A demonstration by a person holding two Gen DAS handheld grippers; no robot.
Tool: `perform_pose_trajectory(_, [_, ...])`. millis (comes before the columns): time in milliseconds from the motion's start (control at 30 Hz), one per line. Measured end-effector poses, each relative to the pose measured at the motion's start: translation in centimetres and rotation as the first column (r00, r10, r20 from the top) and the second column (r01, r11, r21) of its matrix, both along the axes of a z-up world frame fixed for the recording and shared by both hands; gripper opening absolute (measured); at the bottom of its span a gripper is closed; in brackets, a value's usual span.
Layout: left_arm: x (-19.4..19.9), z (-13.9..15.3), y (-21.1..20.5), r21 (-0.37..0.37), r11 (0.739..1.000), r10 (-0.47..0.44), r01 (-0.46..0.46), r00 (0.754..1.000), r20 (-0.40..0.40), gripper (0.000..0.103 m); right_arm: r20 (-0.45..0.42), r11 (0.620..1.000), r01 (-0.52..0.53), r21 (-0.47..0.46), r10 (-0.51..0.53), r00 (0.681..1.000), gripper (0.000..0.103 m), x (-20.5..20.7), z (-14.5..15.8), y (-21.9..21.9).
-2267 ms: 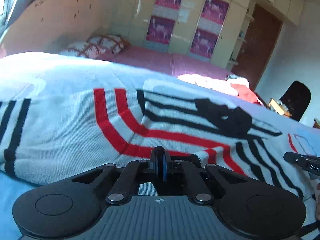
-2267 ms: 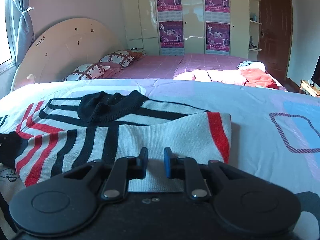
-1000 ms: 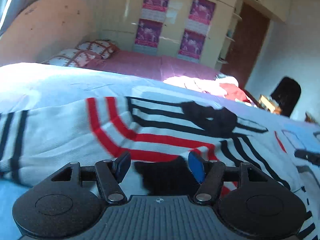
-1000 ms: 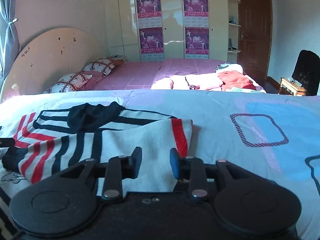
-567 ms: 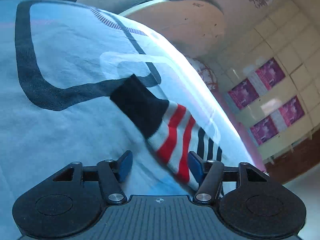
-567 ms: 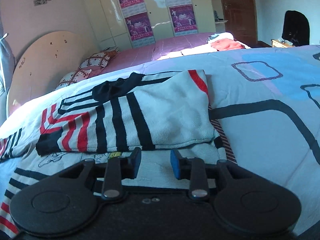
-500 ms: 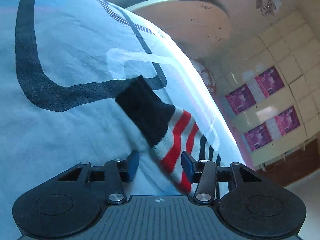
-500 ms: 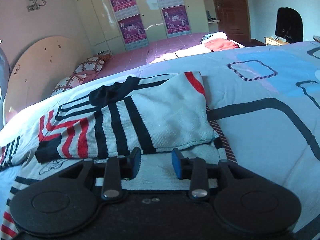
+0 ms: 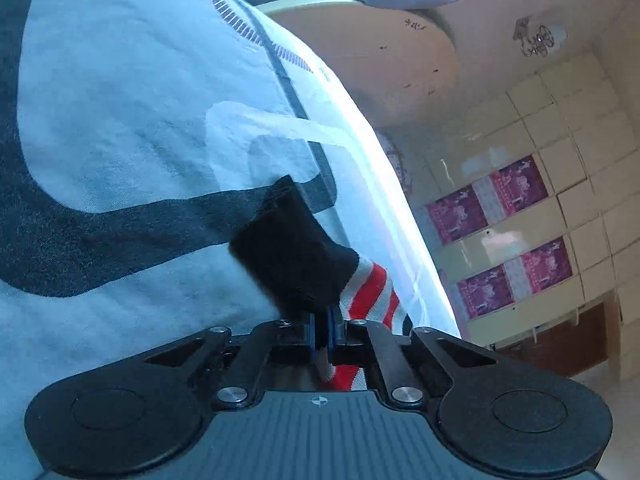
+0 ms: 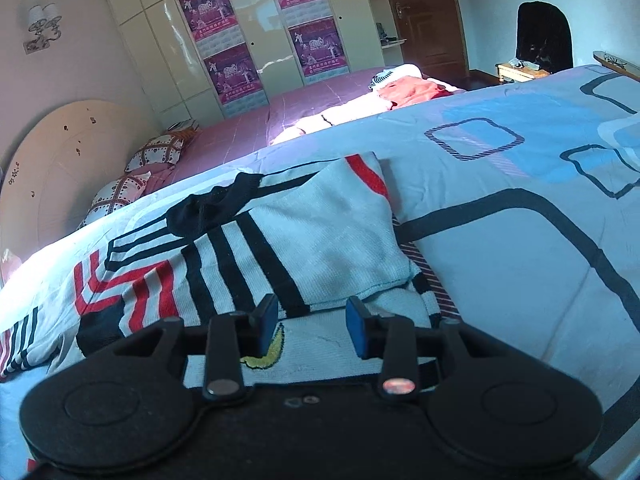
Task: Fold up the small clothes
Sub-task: 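Grasp the other sleeve cuff with the left gripper, then fold the sleeve with the left gripper across the sweater body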
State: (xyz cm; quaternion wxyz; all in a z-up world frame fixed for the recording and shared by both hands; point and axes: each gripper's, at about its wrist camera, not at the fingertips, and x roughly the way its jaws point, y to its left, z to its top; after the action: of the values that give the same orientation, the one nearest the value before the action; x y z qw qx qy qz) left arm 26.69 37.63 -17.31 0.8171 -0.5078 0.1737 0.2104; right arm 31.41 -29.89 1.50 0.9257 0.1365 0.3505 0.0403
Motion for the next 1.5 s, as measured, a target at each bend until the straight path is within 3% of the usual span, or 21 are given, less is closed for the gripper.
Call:
perform_pose_trajectory(167, [2.8, 5.3, -4.4, 0.134, 0.985, -0.128, 0.113, 0.986, 0.109, 0.004, 0.001, 0.999, 0.033, 0.009, -0.033, 0.999, 0.038, -0.7, -0.2, -1.6])
perform_pose_trajectory(300, [7.5, 8.9, -10.8, 0.27, 0.927, -0.291, 0.259, 0.953, 0.086, 0.004, 0.008, 0.998, 0.061, 0.013, -0.061, 0.998, 0.038, -1.0, -0.3, -3.0])
perform_pose_trajectory(400, [11.4, 10.2, -16.9, 0.333, 0.86, -0.423, 0.386, 0.905, 0.042, 0.004, 0.017, 0.997, 0.074, 0.009, -0.074, 0.997, 0.038, -0.8, -0.3, -4.0])
perform_pose_trajectory(533, [16.1, 11.1, -25.5, 0.379, 0.751, -0.571, 0.54, 0.82, -0.036, 0.004, 0.024, 0.997, 0.081, 0.016, -0.081, 0.996, 0.038, -0.7, -0.2, -5.3])
perform_pose_trajectory(767, [20.4, 10.8, -35.9, 0.379, 0.611, -0.699, 0.695, 0.698, -0.155, 0.004, 0.025, 0.994, 0.112, 0.021, -0.112, 0.993, 0.039, -0.4, -0.3, -8.3])
perform_pose_trajectory(900, [20.5, 9.4, -41.0, 0.369, 0.469, -0.754, 0.803, 0.581, -0.306, 0.006, 0.022, 0.989, 0.134, 0.062, -0.135, 0.991, 0.052, -0.1, -0.4, -10.1])
perform_pose_trajectory(933, [20.4, 9.4, -41.8, 0.374, 0.448, -0.759, 0.812, 0.567, -0.321, 0.011, 0.024, 0.989, 0.131, 0.07, -0.133, 0.991, 0.055, -0.1, -0.4, -10.3])
perform_pose_trajectory(967, [19.7, 9.7, -41.7, 0.392, 0.438, -0.765, 0.809, 0.565, -0.309, 0.022, 0.03, 0.989, 0.125, 0.079, -0.127, 0.991, 0.055, 0.1, -0.4, -10.3])
perform_pose_trajectory(1067, [16.8, 11.4, -41.0, 0.422, 0.461, -0.765, 0.781, 0.591, -0.258, 0.025, 0.054, 0.99, 0.095, 0.109, -0.101, 0.993, 0.055, 0.5, 0.0, -9.7])
perform_pose_trajectory(1133, [14.3, 12.5, -39.7, 0.452, 0.5, -0.734, 0.739, 0.639, -0.232, 0.025, 0.06, 0.984, 0.065, 0.164, -0.076, 0.995, 0.054, 1.2, 0.1, -8.9])
perform_pose_trajectory(1200, [10.7, 12.2, -36.8, 0.491, 0.55, -0.676, 0.676, 0.705, -0.214, 0.025, 0.057, 0.975, 0.025, 0.222, -0.039, 0.998, 0.054, 2.2, -0.1, -7.4])
perform_pose_trajectory(1300, [7.2, 11.6, -32.3, 0.544, 0.583, -0.593, 0.604, 0.773, -0.223, 0.025, 0.041, 0.95, -0.037, 0.309, 0.025, 0.999, 0.053, 4.3, -1.0, -4.2])
perform_pose_trajectory(1400, [5.0, 10.4, -28.1, 0.544, 0.627, -0.506, 0.557, 0.823, -0.259, 0.025, -0.003, 0.905, -0.088, 0.416, 0.098, 0.995, 0.052, 6.8, -2.5, -0.4])
perform_pose_trajectory(1500, [4.7, 9.0, -25.2, 0.517, 0.666, -0.459, 0.538, 0.841, -0.285, 0.025, -0.047, 0.861, -0.107, 0.497, 0.151, 0.987, 0.051, 9.1, -4.0, 3.2])
